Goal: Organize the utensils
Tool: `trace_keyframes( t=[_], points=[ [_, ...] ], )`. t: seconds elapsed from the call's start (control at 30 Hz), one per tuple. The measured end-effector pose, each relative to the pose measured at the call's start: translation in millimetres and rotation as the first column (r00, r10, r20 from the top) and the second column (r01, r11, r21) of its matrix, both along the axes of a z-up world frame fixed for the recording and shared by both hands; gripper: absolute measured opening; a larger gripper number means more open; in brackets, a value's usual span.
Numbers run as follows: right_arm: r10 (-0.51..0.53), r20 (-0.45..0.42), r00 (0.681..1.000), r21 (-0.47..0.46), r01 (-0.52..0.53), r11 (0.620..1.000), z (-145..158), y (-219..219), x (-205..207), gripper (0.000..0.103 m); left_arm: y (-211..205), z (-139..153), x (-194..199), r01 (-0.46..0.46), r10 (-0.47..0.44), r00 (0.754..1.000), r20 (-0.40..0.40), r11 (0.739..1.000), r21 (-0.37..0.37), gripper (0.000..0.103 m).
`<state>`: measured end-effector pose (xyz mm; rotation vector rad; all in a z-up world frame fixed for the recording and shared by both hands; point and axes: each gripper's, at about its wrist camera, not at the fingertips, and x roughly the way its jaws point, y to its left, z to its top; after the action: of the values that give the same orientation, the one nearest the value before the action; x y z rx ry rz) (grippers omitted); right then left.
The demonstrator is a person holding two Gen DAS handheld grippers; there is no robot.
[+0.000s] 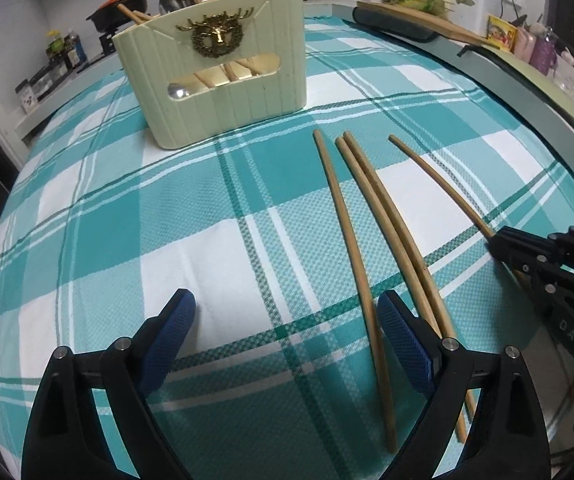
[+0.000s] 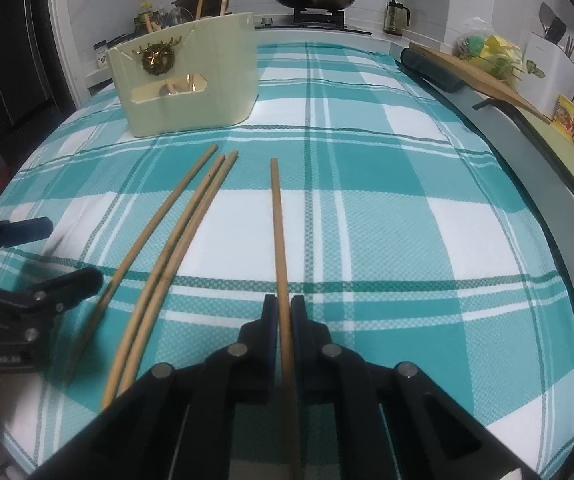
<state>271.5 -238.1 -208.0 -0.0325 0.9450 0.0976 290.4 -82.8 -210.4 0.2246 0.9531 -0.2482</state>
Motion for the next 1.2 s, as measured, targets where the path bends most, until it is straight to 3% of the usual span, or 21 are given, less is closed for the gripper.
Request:
trace_keyframes(
  t=[0.13, 0.2, 0.27, 0.43, 1.03, 1.1, 1.17, 1.2],
  points=[
    [-0.001, 0.007, 1.0, -0.001, 0.001, 1.0, -0.3, -1.6, -6.9, 0.006, -6.9, -4.9, -1.2, 0.016, -0.016, 1.0, 0.007, 1.0, -0.005, 0.073],
    [-0.003, 0.011, 1.0, 0.0, 0.003, 1.0, -0.2, -1.8, -8.4, 0.006, -7.5, -2.3, -3.0, 0.015, -0.016, 1.0, 0.024, 1.0, 0.003, 0.052],
    [-0.005, 0.015, 1.0, -0.001, 0.005, 1.0, -0.4, -1.8, -9.3, 0.006, -6.4, -1.6, -3.5, 0.021, -0.021, 1.0, 0.019, 1.0, 0.001, 0.014],
    [-0.005, 0.025, 1.0, -0.017, 0.006, 1.0, -0.8, 0.5, -11.3, 0.006, 5.6, -1.2, -5.1, -0.015, 0.015, 1.0, 0.004, 0.999, -0.044, 0.005],
    [-0.012, 0.007, 1.0, -0.049, 0.013, 0.999, 1.6, -5.1, -39.0, 0.007, 106.2, 0.7, -71.4, -0.186, 0.176, 0.981, -0.08, 0.972, -0.145, 0.009],
    [-0.026, 0.017, 1.0, -0.017, 0.026, 1.0, 1.5, -8.0, -41.3, 0.011, 111.5, 1.5, -73.4, -0.199, 0.189, 0.979, -0.076, 0.968, -0.153, 0.029],
    [-0.036, 0.022, 0.999, 0.017, 0.035, 0.999, 1.2, -10.6, -41.9, 0.024, 115.5, 2.4, -73.8, -0.211, 0.202, 0.977, -0.069, 0.965, -0.159, 0.069],
    [-0.041, 0.02, 0.999, 0.027, 0.041, 0.999, 1.6, -11.2, -41.6, 0.035, 116.8, 2.8, -73.6, -0.216, 0.208, 0.976, -0.065, 0.963, -0.16, 0.075]
  ],
)
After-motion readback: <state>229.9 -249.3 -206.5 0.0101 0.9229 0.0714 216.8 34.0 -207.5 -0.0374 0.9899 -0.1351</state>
